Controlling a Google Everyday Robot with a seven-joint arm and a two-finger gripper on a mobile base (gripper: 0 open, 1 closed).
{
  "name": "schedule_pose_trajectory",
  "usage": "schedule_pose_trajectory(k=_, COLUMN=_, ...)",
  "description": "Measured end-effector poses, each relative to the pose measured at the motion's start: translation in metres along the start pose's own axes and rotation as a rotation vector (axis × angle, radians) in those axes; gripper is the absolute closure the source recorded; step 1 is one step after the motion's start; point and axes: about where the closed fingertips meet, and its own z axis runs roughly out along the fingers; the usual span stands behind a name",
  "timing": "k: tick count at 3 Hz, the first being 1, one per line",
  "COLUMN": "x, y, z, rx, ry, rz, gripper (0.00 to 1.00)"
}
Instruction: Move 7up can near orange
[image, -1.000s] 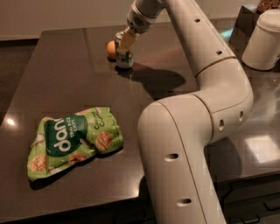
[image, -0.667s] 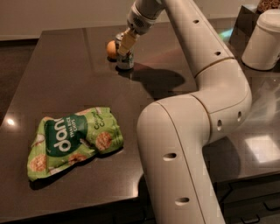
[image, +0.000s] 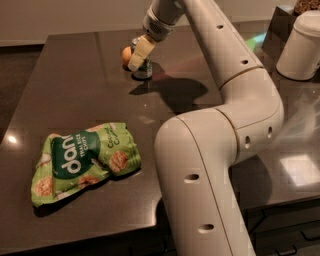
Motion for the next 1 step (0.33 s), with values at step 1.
schedule_pose_trajectory(k=1, x=0.0000, y=0.0000, z=0.0001, rx=0.000, ry=0.000, rz=0.000, gripper=0.00)
